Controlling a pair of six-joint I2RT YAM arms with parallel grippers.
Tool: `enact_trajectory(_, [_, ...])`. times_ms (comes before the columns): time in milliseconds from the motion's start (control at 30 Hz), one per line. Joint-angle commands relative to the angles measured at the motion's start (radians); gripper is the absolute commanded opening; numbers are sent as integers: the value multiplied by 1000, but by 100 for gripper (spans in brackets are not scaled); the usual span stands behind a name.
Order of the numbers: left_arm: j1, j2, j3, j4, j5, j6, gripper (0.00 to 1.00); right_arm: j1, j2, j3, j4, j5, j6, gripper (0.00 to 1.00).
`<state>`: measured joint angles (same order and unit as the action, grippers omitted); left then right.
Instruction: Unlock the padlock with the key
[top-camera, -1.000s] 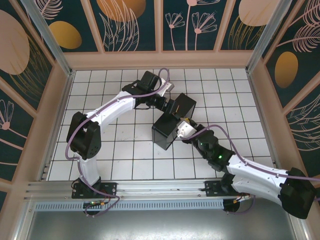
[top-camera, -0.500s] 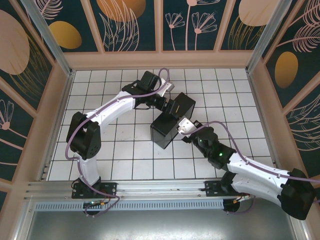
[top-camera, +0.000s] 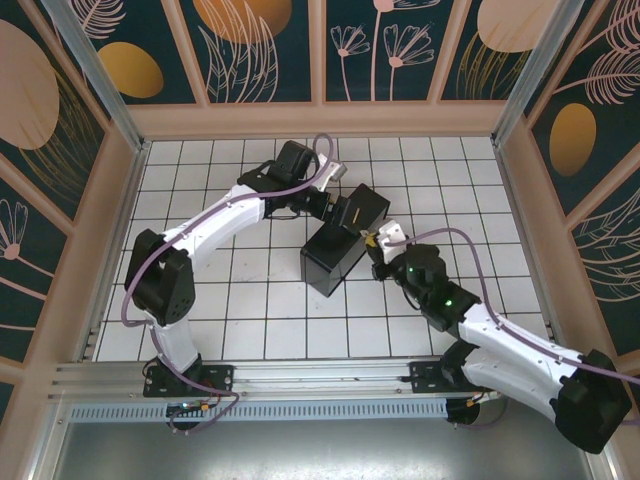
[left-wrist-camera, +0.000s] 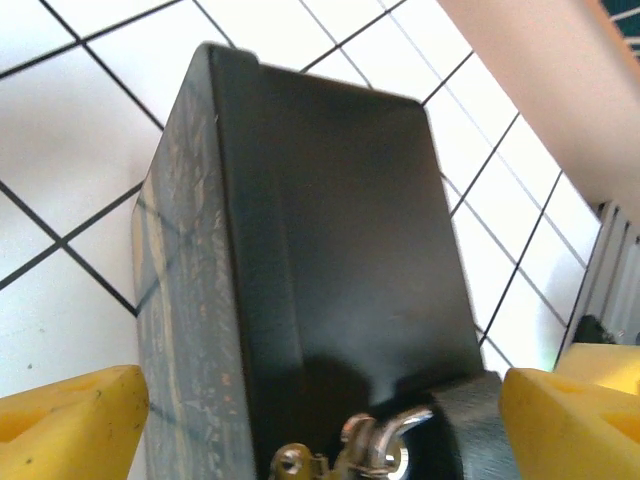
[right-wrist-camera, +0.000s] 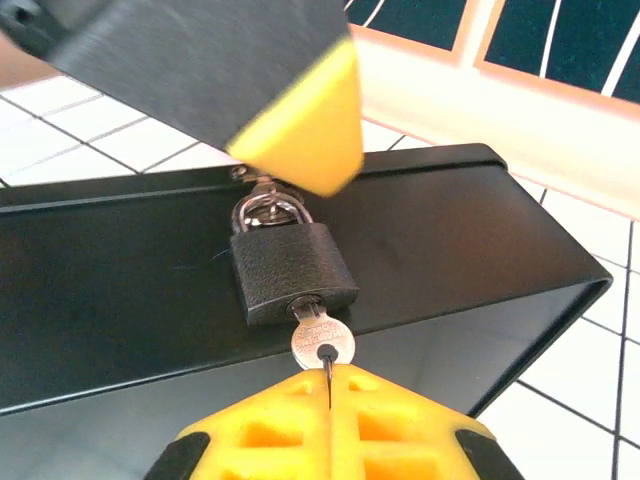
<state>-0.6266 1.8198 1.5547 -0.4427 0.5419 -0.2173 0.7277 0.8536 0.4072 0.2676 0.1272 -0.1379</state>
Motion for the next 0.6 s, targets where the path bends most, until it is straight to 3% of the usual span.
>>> enact_trajectory(0, [1,-53,-6,53,22,-44,93,-43,-29,9,-9,-107,185,2])
enact_trajectory(233, [21,-73,-21,77,0,-83,94,-42,-23,4,1,-191,218,5])
enact_trajectory(400, [52,-82,-47,80,-12,-86,94,-41,-17,60,-146,-117,149,33])
enact_trajectory(567, [75,-86,-43,73,-24,-89,94,-38,-51,87,-228,41,80,41])
